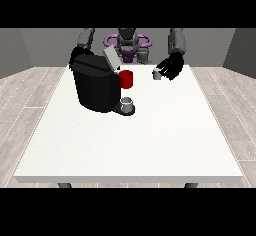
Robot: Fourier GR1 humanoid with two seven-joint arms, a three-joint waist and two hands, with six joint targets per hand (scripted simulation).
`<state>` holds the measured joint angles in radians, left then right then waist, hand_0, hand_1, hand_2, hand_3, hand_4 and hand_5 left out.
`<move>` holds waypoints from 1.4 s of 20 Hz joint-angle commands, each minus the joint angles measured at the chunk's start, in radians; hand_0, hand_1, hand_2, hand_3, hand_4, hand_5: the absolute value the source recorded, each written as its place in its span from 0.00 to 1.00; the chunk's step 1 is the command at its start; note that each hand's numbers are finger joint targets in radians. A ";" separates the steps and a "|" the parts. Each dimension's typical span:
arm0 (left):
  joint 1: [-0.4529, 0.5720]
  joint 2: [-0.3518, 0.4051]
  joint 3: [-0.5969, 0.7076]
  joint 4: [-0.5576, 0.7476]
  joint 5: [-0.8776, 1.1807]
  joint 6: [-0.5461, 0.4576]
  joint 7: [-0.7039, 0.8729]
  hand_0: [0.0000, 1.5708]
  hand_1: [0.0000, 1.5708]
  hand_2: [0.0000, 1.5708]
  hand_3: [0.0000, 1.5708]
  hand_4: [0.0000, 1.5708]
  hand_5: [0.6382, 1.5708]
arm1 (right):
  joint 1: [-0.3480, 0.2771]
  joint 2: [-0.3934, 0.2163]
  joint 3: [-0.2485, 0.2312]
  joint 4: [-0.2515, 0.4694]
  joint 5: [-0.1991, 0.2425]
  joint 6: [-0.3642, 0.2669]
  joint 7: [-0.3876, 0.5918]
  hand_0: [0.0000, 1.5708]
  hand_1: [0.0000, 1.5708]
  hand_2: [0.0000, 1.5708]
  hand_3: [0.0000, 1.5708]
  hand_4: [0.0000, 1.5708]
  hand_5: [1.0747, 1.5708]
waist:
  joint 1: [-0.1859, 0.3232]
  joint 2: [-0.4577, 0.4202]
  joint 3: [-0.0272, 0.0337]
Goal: Insert the coffee pod into the coffee machine and close the lid
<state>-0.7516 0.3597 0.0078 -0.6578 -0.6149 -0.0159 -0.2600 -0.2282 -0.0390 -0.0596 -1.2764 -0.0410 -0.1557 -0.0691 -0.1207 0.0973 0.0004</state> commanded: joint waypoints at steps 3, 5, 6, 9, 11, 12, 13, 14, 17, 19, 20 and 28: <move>-0.081 0.020 0.023 -0.013 -0.002 -0.043 0.018 0.79 0.79 0.84 0.82 0.36 1.00 | -0.027 0.002 0.009 -0.009 -0.004 0.016 -0.010 0.00 0.00 0.00 0.00 0.32 1.00 | -0.043 0.025 -0.0004; -0.107 0.072 0.055 0.008 0.006 -0.066 0.015 0.79 0.79 0.84 0.82 0.36 1.00 | -0.005 0.010 0.040 -0.041 0.007 0.025 -0.012 0.00 0.00 0.00 0.00 0.30 1.00 | -0.072 0.032 -0.0005; -0.137 0.054 0.050 -0.007 0.005 -0.076 0.044 0.79 0.79 0.84 0.82 0.36 1.00 | -0.026 0.038 0.045 -0.015 0.015 -0.008 -0.012 0.00 0.00 0.00 0.00 0.30 1.00 | -0.057 0.035 -0.0004; -0.151 0.045 0.045 -0.018 -0.003 -0.081 0.047 0.80 0.80 0.85 0.82 0.35 1.00 | -0.034 -0.006 0.034 -0.031 0.002 0.028 0.008 0.00 0.00 0.00 0.00 0.31 1.00 | -0.071 0.021 -0.0004; -0.161 0.081 0.076 -0.008 0.017 -0.106 0.026 0.80 0.80 0.85 0.82 0.34 1.00 | -0.047 -0.010 0.008 -0.057 -0.031 0.033 0.020 0.00 0.00 0.00 0.00 0.32 1.00 | -0.080 0.031 -0.0005; -0.194 0.097 0.074 -0.008 0.006 -0.112 0.046 0.80 0.80 0.84 0.81 0.34 1.00 | -0.005 0.036 0.066 -0.065 0.008 0.010 0.007 0.00 0.00 0.00 0.00 0.33 1.00 | -0.104 0.020 -0.0005; -0.251 0.106 0.073 -0.019 0.003 -0.132 0.078 0.64 0.64 0.76 0.78 0.35 1.00 | -0.036 0.038 0.075 -0.033 0.022 -0.012 -0.046 0.00 0.00 0.00 0.00 0.33 1.00 | -0.089 0.050 -0.0002; -0.277 0.118 0.095 -0.032 0.016 -0.114 0.065 0.68 0.68 0.78 0.78 0.33 1.00 | -0.059 -0.009 0.013 -0.019 -0.001 0.018 -0.059 0.00 0.00 0.00 0.00 0.31 1.00 | -0.105 0.085 -0.0001; -0.333 0.086 0.117 -0.007 0.031 -0.126 0.157 0.81 0.81 0.83 0.79 0.33 1.00 | -0.073 0.017 0.060 -0.048 0.021 0.003 0.021 0.00 0.00 0.00 0.00 0.32 1.00 | -0.141 0.063 -0.0002; -0.330 0.110 0.119 -0.014 0.027 -0.142 0.138 0.77 0.77 0.79 0.76 0.31 1.00 | -0.042 0.031 0.052 -0.042 0.023 -0.013 -0.031 0.00 0.00 0.00 0.00 0.33 1.00 | -0.124 0.063 -0.0002; -0.298 0.089 0.116 -0.004 0.021 -0.111 0.123 0.79 0.79 0.80 0.76 0.30 1.00 | -0.045 -0.012 0.035 -0.071 0.003 0.025 0.006 0.00 0.00 0.00 0.00 0.32 1.00 | -0.144 0.068 -0.0004; -0.389 0.107 0.113 -0.008 -0.005 -0.108 0.154 0.80 0.80 0.84 0.79 0.32 1.00 | -0.085 -0.034 0.003 -0.051 0.000 0.031 -0.050 0.00 0.00 0.00 0.00 0.29 1.00 | -0.166 0.138 0.0002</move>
<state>-1.1188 0.4772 0.1300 -0.6571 -0.5987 -0.1482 -0.1364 -0.3118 -0.0437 -0.0241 -1.3496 -0.0234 -0.1518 -0.0744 -0.2801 0.2135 0.0001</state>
